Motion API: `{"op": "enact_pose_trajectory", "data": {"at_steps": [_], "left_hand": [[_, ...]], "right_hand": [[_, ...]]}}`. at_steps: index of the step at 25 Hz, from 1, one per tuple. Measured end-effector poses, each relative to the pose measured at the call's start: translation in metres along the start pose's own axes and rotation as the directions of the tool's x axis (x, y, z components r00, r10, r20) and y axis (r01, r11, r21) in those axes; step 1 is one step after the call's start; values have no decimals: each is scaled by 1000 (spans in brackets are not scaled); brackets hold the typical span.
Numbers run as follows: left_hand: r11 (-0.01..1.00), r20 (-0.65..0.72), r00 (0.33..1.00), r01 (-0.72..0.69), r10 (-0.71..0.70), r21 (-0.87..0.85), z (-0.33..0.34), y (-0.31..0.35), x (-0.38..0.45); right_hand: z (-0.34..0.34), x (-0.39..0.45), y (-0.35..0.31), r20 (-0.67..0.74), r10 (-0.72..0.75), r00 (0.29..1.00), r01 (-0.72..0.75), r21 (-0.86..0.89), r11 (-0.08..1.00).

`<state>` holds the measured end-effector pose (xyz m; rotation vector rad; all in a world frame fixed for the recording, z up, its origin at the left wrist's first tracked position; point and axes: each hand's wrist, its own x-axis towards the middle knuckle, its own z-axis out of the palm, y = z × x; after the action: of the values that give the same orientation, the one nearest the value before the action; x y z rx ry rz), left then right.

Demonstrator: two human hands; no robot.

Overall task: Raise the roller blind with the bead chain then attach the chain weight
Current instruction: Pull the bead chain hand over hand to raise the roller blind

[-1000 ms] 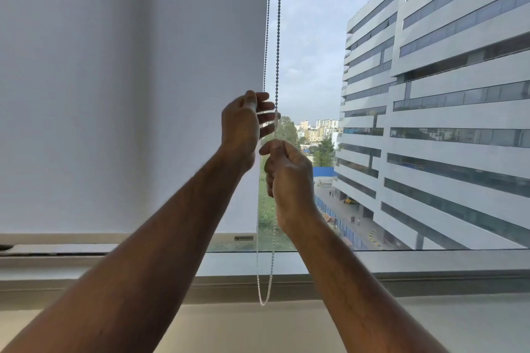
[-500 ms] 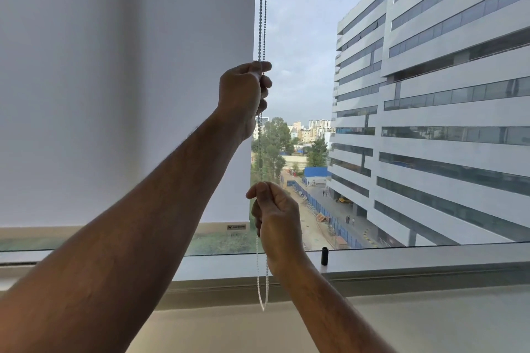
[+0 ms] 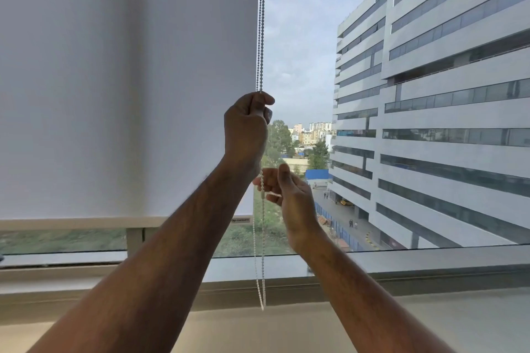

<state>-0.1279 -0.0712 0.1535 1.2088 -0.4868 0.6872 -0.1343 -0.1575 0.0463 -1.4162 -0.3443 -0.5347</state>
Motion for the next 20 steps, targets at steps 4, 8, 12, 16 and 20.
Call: {"op": "enact_pose_trajectory", "data": {"at_steps": [4,8,12,16,20], "left_hand": [[998,12,999,-44,44,34,-5,-11,-18],[994,23,996,-92,90,66,-8,-26,-34],[995,4,998,-67,67,76,-12,-42,-47],[999,15,999,-33,33,36,-15,-57,-63],[995,32,998,-51,49,88,-22,-73,-73]], "right_hand": [[1,36,-47,-25,-96,995,98,63,993],[11,71,-93,44,-124,991,115,161,980],[23,89,-123,93,-95,991,74,201,977],[36,99,-134,136,-19,991,-28,335,942],[43,103,-134,132,9,991,-57,369,928]]}}
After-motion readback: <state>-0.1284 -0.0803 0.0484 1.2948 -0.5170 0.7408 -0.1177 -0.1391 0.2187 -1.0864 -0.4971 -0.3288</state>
